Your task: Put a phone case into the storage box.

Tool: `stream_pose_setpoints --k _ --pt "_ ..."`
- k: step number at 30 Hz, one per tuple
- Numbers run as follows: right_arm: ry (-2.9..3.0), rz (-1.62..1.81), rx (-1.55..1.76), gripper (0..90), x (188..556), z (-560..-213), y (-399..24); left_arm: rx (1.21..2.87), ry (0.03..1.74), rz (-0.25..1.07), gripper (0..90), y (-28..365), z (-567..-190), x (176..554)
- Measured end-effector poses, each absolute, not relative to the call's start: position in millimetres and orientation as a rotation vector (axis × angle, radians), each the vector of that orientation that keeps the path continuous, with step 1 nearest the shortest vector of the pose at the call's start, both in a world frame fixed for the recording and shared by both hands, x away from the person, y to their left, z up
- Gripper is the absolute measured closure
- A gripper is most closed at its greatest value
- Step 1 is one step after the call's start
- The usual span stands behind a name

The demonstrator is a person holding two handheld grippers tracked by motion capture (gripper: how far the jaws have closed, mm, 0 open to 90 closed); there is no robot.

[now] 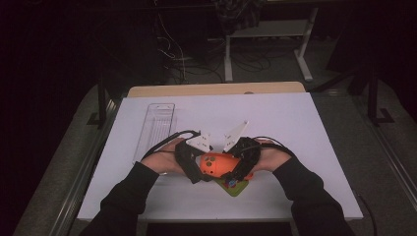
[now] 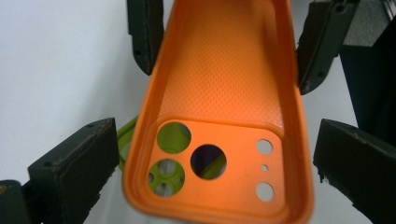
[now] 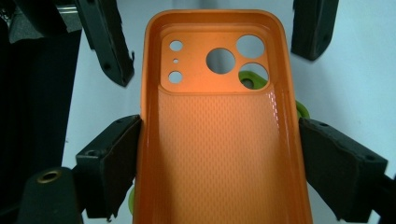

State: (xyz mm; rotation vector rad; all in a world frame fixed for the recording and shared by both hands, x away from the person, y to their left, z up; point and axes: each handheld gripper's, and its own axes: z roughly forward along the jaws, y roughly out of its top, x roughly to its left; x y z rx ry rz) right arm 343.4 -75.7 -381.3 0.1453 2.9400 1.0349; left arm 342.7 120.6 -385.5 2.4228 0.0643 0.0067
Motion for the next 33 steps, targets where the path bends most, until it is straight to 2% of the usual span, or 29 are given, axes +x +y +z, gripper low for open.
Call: stream_pose_setpoints --k 2,5,12,19,33 --pt "2.934 1.042 0.134 14.7 342.2 -380.0 -74.3 2.431 0.055 0.006 0.0 119.7 -386.9 341.9" --pt "2.932 1.049 0.114 14.7 341.0 -378.9 -72.0 2.436 0.054 0.005 5.4 119.5 -386.9 341.2" --pt "2.932 1.052 0.111 14.7 339.6 -377.6 -71.2 2.446 0.050 0.002 6.7 119.3 -387.7 341.1" --pt "2.936 1.055 0.113 14.7 340.2 -377.5 -72.0 2.450 0.039 -0.015 12.9 120.1 -387.1 341.7" --pt "2.949 1.053 0.137 12.9 340.4 -380.7 -72.3 2.453 0.043 -0.063 15.5 119.6 -388.3 343.5"
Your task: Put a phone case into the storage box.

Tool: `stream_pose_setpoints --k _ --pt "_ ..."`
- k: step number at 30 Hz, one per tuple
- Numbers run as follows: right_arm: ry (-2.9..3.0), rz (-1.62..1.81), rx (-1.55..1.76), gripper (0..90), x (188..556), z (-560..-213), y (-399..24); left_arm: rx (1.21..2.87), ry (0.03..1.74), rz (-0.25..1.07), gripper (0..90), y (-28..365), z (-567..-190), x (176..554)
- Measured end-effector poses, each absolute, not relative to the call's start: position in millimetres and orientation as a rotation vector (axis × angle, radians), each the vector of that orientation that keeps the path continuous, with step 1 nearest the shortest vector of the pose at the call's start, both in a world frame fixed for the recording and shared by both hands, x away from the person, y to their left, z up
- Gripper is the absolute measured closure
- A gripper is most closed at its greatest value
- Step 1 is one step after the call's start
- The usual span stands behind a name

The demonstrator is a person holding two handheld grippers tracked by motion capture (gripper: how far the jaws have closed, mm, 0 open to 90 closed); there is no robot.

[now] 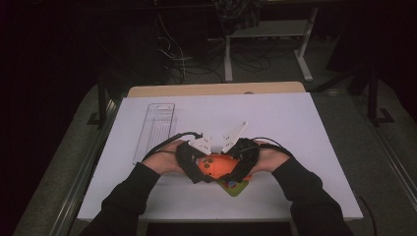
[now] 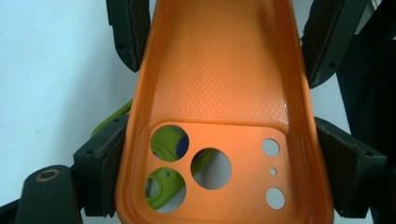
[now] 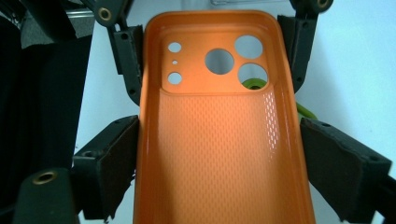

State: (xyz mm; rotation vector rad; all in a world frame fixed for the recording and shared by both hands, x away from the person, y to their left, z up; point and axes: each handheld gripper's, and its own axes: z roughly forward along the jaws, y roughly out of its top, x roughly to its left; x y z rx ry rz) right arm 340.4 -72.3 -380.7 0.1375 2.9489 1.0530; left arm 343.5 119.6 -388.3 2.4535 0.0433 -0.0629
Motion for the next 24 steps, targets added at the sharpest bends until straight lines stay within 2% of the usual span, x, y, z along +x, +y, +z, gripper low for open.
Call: stream_pose_setpoints --k 7,24 --pt "2.942 1.117 0.202 8.1 343 -374 -80 2.446 0.087 -0.048 15.7 124 -387 345" --pt "2.735 1.221 0.571 7.6 348 -357 -132 2.412 0.316 0.102 15.8 136 -384 352"
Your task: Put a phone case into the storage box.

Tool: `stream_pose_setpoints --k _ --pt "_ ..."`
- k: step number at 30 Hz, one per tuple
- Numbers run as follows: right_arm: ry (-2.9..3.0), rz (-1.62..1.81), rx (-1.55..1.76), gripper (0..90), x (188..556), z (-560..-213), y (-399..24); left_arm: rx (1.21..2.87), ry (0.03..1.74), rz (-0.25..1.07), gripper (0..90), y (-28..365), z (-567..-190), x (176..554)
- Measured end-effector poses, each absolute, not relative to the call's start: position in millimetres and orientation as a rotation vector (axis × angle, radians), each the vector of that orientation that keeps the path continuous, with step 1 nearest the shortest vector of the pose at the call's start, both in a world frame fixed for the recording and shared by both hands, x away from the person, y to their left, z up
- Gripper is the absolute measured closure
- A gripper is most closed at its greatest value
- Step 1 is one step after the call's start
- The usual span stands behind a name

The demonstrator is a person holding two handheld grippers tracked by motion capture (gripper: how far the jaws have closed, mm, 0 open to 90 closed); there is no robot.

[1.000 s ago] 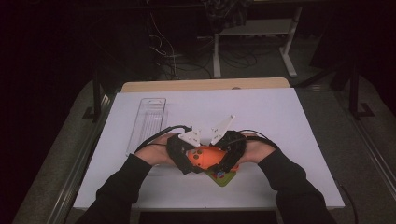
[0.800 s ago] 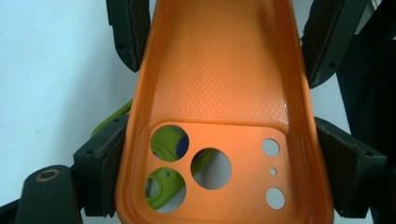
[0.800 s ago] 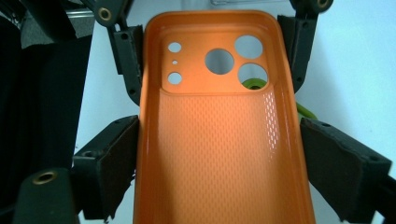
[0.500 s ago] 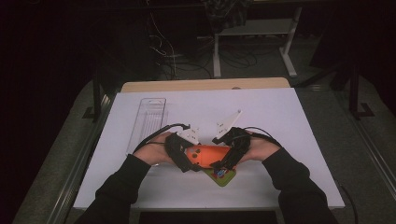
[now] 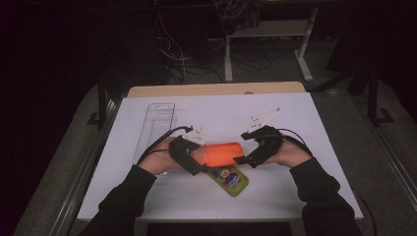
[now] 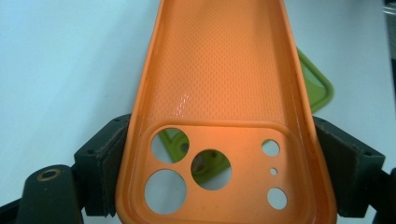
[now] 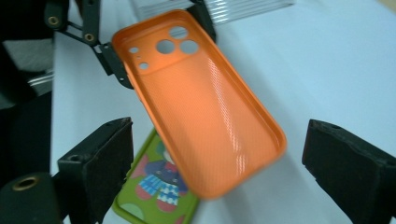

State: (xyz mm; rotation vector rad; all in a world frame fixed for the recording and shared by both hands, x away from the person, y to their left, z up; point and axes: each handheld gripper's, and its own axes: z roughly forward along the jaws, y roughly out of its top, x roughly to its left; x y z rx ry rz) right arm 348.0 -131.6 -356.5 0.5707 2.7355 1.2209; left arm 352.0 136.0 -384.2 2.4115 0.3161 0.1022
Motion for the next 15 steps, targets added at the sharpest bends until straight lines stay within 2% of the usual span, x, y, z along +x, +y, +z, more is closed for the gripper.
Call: stream_pose_setpoints --k 15 --pt "2.578 1.185 0.985 2.2 340 -372 -161 2.402 0.483 0.181 15.8 133 -384 352"
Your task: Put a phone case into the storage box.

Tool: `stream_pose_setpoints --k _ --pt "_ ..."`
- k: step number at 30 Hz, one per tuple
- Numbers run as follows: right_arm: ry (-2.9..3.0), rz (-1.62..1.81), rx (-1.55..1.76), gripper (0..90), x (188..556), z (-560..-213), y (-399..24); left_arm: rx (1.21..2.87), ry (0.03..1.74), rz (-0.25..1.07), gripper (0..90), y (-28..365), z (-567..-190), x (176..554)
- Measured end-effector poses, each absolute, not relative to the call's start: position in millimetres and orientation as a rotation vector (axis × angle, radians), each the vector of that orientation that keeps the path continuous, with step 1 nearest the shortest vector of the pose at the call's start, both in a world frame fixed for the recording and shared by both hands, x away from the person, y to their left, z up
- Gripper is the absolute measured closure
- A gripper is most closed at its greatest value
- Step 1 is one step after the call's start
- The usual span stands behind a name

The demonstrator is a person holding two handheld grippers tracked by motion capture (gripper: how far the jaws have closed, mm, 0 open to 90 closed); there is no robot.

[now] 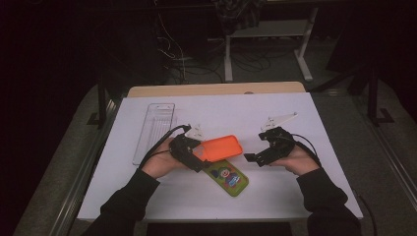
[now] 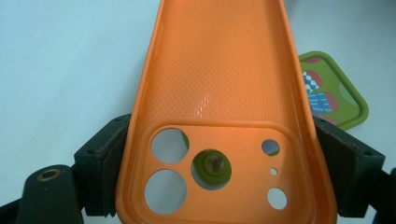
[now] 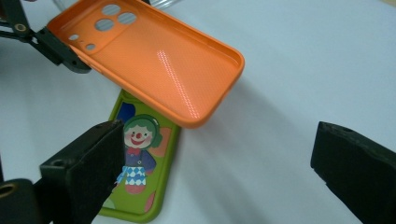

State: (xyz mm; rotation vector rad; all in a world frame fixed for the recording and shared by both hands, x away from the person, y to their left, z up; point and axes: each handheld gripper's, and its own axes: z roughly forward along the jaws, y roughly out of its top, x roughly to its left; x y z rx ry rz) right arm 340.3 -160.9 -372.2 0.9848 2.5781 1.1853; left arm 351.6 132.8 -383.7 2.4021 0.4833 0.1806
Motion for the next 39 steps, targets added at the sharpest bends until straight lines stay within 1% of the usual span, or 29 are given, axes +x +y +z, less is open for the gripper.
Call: stream_pose_setpoints --k 7,13,21,32,39 --pt "2.525 1.149 1.038 2.7 334 -385 -160 2.381 0.561 0.200 15.8 135 -383 353" --pt "2.454 1.156 1.145 3.0 330 -397 -160 2.379 0.610 0.223 15.8 137 -385 356" --pt "2.393 1.185 1.189 0.8 324 -416 -152 2.353 0.654 0.236 15.8 136 -385 357" --pt "2.335 1.208 1.173 0.0 327 -420 -147 2.343 0.655 0.241 15.9 135 -384 357" --pt "2.300 1.104 1.087 0.0 324 -419 -142 2.350 0.649 0.233 15.8 135 -385 357"
